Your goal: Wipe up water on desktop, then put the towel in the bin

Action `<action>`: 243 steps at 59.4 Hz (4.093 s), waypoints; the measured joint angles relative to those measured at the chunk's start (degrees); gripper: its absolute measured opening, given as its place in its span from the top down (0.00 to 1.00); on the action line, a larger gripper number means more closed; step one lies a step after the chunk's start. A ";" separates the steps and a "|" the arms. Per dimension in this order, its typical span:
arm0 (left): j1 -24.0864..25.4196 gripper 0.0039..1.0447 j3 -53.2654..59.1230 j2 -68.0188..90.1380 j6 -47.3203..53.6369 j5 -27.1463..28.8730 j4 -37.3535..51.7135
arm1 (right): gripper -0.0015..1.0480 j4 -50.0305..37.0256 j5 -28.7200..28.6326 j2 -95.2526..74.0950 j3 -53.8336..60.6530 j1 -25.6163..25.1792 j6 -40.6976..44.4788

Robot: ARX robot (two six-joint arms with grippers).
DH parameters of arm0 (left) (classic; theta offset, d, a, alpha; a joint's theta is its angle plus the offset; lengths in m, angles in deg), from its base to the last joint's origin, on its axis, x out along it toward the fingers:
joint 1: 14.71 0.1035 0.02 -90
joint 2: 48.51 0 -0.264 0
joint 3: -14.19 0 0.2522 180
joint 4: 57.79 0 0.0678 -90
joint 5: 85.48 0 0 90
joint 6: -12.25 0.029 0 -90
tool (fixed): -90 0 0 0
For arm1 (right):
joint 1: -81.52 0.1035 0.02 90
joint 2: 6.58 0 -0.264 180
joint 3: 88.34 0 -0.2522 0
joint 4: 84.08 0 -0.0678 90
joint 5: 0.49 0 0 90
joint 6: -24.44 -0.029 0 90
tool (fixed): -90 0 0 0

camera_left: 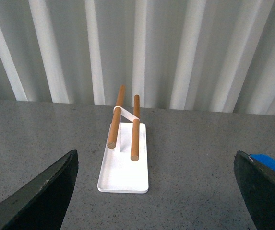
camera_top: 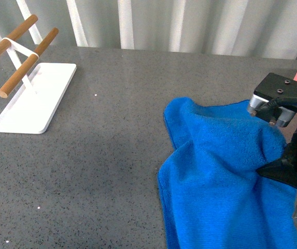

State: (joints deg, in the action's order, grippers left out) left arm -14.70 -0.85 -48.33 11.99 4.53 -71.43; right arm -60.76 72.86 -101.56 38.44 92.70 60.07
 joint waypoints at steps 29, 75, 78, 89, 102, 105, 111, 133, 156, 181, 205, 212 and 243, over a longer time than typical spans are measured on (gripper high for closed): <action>0.00 0.06 0.00 0.00 -0.02 0.00 0.00 | 0.97 5.90 0.83 4.15 -3.26 -13.51 11.91; 0.00 0.06 0.00 0.00 -0.02 0.00 0.00 | 0.97 13.33 1.38 3.13 -38.47 -17.94 -0.28; 0.00 0.06 0.00 0.00 -0.02 0.00 0.00 | 0.97 13.99 0.98 3.13 -40.74 -19.26 -0.90; 0.00 0.06 0.00 0.00 -0.02 0.00 0.00 | 0.97 17.86 -2.71 2.78 -47.58 -28.48 -2.10; 0.00 0.06 0.00 0.00 -0.02 0.00 0.00 | 0.97 18.84 -5.84 1.90 -47.01 -39.60 -2.03; 0.00 0.06 0.00 0.00 0.00 0.00 0.00 | 0.97 18.27 -6.19 1.60 -45.59 -41.59 -2.01; 0.00 0.06 0.00 0.00 0.00 0.00 0.00 | 0.97 16.57 -5.68 0.11 -40.19 -44.24 -0.94; 0.00 0.06 0.00 0.00 -0.02 0.00 0.00 | 0.97 9.27 -2.89 -6.32 -32.46 -44.61 0.22; 0.00 0.06 0.00 0.00 0.00 -0.02 -0.02 | 0.97 7.41 2.14 -13.38 -29.57 -46.51 4.09; 0.00 0.06 0.00 0.00 -0.02 0.00 -0.02 | 0.51 8.17 4.11 -13.88 -31.21 -45.94 4.37; 0.00 0.06 0.00 0.00 0.00 0.00 -0.02 | 0.07 9.90 3.26 -13.88 -31.21 -46.12 2.23; 0.00 0.06 0.00 0.00 0.00 0.00 -0.02 | 0.07 10.71 2.36 -13.75 -31.21 -45.88 0.92; 0.00 0.06 0.00 0.00 0.00 0.00 -0.02 | 0.07 11.08 -17.35 20.41 -19.30 -41.42 -4.35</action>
State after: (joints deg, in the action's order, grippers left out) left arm -14.70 -0.85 -48.33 11.99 4.53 -71.45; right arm -49.68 55.51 -81.15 19.14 51.28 55.72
